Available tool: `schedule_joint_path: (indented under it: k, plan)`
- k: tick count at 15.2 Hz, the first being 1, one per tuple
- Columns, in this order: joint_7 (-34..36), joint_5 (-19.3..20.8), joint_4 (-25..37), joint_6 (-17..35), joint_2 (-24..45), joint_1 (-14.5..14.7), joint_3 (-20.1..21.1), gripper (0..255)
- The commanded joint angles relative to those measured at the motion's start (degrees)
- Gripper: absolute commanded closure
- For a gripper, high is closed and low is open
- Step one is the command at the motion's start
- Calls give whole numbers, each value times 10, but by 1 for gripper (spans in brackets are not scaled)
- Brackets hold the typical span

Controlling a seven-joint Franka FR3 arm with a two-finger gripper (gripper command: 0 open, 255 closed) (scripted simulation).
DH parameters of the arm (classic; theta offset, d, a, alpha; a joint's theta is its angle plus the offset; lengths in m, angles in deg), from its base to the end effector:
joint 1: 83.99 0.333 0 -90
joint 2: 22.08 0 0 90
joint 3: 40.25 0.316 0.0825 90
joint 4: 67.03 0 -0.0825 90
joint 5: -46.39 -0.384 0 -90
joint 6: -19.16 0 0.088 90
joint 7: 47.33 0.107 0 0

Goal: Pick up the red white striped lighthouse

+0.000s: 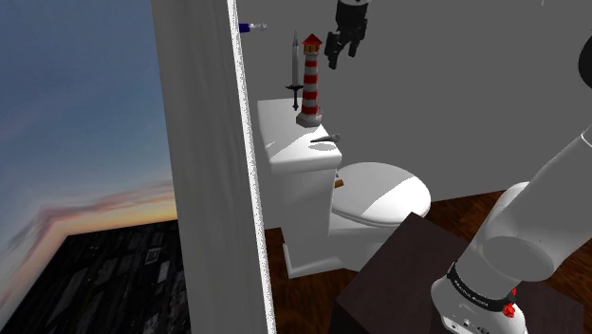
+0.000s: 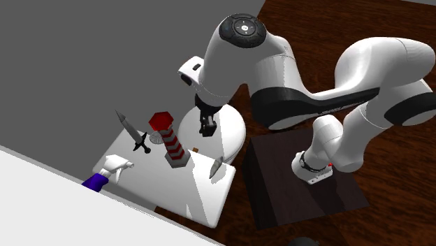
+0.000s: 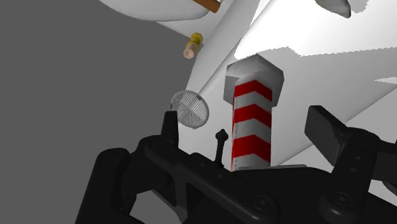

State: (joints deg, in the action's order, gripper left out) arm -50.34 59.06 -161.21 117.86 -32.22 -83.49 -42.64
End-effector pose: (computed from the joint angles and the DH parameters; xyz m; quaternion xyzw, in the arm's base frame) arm 0.5100 -0.0395 0.7013 0.9861 0.0121 0.1221 0.1120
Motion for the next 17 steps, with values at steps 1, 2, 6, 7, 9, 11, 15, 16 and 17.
schedule_joint_path:
  k: [1,2,6,7,9,11,15,16,17]
  plan:
    - [-12,11,58,-5,41,2,4,0]
    - [-18,16,89,-10,61,4,6,0]
    - [-46,39,228,-39,148,11,13,0]
    - [-54,45,270,-50,173,14,15,0]
    - [-55,48,274,-45,179,15,15,0]
    - [-49,49,240,-25,167,15,15,0]
    - [-39,50,181,13,147,14,15,0]
    - [-38,50,173,18,144,14,15,0]
    - [-38,50,173,18,144,14,15,0]
